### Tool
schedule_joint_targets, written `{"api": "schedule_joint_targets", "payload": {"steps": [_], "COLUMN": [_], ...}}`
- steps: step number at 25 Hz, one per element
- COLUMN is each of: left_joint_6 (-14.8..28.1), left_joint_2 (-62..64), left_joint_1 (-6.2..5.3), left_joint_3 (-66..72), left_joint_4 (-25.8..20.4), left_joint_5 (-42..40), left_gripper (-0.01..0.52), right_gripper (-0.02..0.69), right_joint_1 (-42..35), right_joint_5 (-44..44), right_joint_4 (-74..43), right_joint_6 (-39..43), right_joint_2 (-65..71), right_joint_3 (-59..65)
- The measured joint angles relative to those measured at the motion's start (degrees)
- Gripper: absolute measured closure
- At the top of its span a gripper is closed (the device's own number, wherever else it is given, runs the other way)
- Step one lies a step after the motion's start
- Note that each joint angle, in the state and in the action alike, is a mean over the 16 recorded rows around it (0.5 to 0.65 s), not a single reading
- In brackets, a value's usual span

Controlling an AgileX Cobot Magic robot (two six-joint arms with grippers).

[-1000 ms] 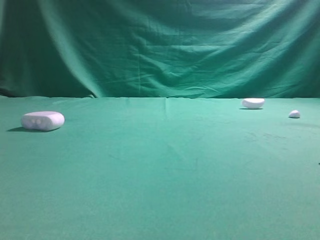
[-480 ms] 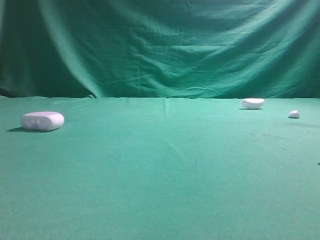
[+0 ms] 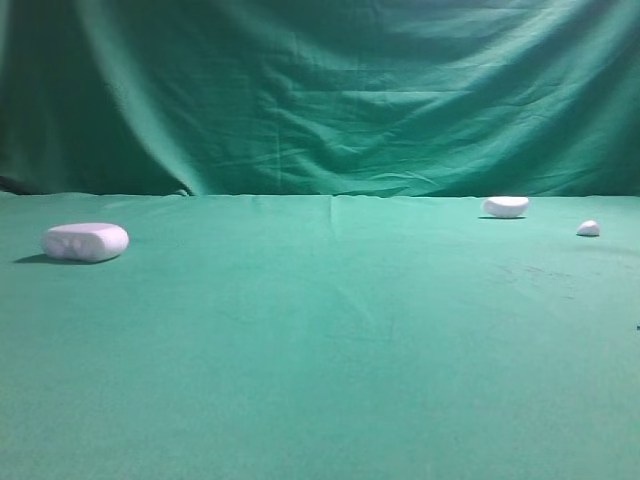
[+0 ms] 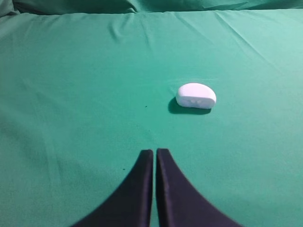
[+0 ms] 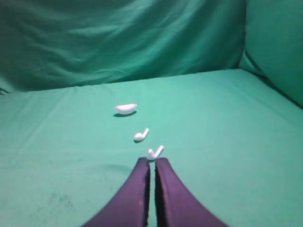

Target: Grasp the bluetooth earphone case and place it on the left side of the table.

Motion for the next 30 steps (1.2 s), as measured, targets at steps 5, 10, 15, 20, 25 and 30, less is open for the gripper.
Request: {"api": "schedule_joint_targets", "payload": {"steps": [5,10,15,20,25,30], "left_joint_6": [0.00,0.00,0.00,0.00,0.00,0.00], "left_joint_2": [0.00,0.00,0.00,0.00,0.00,0.00], "left_joint_1": [0.00,0.00,0.00,0.00,0.00,0.00], "left_joint_3": [0.00,0.00,0.00,0.00,0.00,0.00], "left_joint_4": [0.00,0.00,0.00,0.00,0.00,0.00], "left_joint_5": [0.00,0.00,0.00,0.00,0.00,0.00], "left_gripper": [0.514,0.514,0.514,0.514,0.514,0.514], "right_gripper": [0.665,0.665,0.665,0.665,0.665,0.665], "right_joint_1": [-2.00,-2.32,-2.32,-2.32,-2.32,-2.32], "right_joint_5": [1.74,4.28,6.28,6.55,6.58,6.58], "right_joint_4": [0.47,1.04,1.50,1.59,1.60,1.60], "right_joint_6": [0.04,0.08,0.08,0.08,0.08,0.08], "right_joint_2": [-1.60,-1.70,-1.70,-1.70,-1.70,-1.70], "right_joint_3": [2.59,3.00,3.01,3.01,3.01,3.01]}}
